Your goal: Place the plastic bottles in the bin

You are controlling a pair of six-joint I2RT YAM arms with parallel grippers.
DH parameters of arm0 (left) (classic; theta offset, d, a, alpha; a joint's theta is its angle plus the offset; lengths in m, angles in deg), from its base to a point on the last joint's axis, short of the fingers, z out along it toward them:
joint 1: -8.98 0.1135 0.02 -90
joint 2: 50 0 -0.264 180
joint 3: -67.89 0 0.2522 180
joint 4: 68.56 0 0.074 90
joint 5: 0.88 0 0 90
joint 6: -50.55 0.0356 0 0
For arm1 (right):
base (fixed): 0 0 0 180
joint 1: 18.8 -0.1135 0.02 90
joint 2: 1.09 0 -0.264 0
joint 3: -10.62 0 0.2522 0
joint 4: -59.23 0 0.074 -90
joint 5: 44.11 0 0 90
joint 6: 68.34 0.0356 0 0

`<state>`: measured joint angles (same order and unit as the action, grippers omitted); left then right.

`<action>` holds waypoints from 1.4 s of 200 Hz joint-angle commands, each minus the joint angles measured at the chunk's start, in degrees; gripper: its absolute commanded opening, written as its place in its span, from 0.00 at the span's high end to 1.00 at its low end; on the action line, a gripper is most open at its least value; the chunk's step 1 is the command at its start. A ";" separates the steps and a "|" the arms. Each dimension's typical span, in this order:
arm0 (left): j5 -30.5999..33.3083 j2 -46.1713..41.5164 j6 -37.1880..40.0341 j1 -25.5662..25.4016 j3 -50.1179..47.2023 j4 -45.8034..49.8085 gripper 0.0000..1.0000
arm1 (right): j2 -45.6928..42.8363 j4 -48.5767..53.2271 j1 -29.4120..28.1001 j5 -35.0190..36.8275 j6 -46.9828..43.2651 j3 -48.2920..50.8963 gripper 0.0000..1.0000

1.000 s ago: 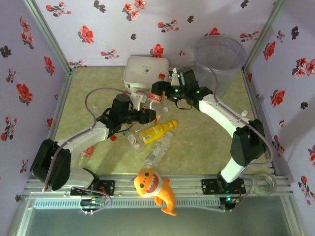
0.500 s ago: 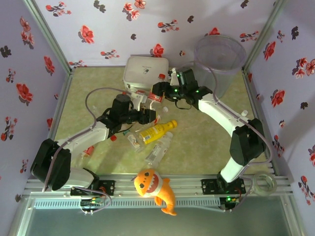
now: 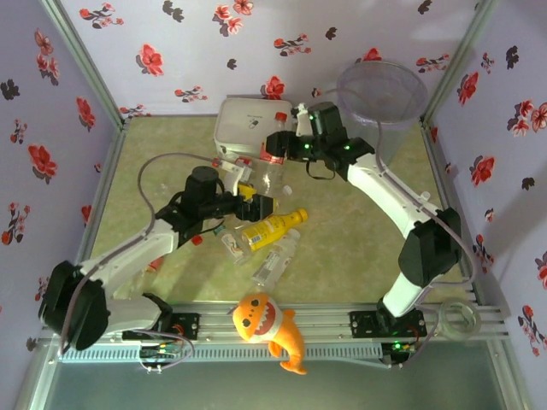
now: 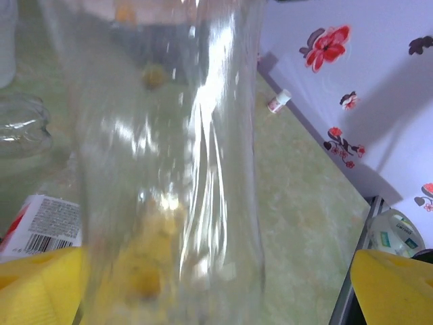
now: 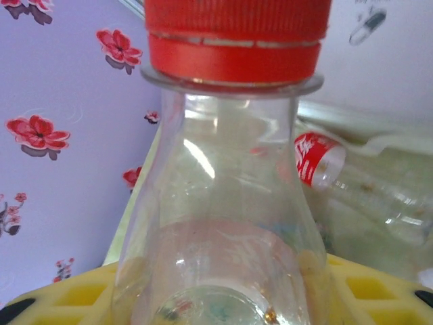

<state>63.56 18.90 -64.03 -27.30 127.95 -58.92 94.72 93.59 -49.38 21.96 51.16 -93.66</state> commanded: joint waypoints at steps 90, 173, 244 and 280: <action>11.13 -12.66 -6.50 12.50 -3.00 25.45 0.00 | -3.85 -0.11 14.52 22.06 -13.79 -22.31 0.50; 27.93 -14.52 -6.62 22.07 -4.68 36.60 0.00 | 3.13 0.13 28.04 30.20 -17.05 -32.51 0.48; 28.16 -13.90 -5.19 27.68 -4.51 36.62 0.00 | 15.09 6.06 28.88 30.40 -21.77 -36.61 0.49; 28.27 -12.60 -3.91 30.70 -3.83 37.27 0.00 | 16.42 5.80 28.83 28.71 -21.50 -31.71 0.49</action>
<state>90.62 5.55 -69.95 1.42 123.63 -23.01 111.95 99.95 -20.29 51.69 30.79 -127.69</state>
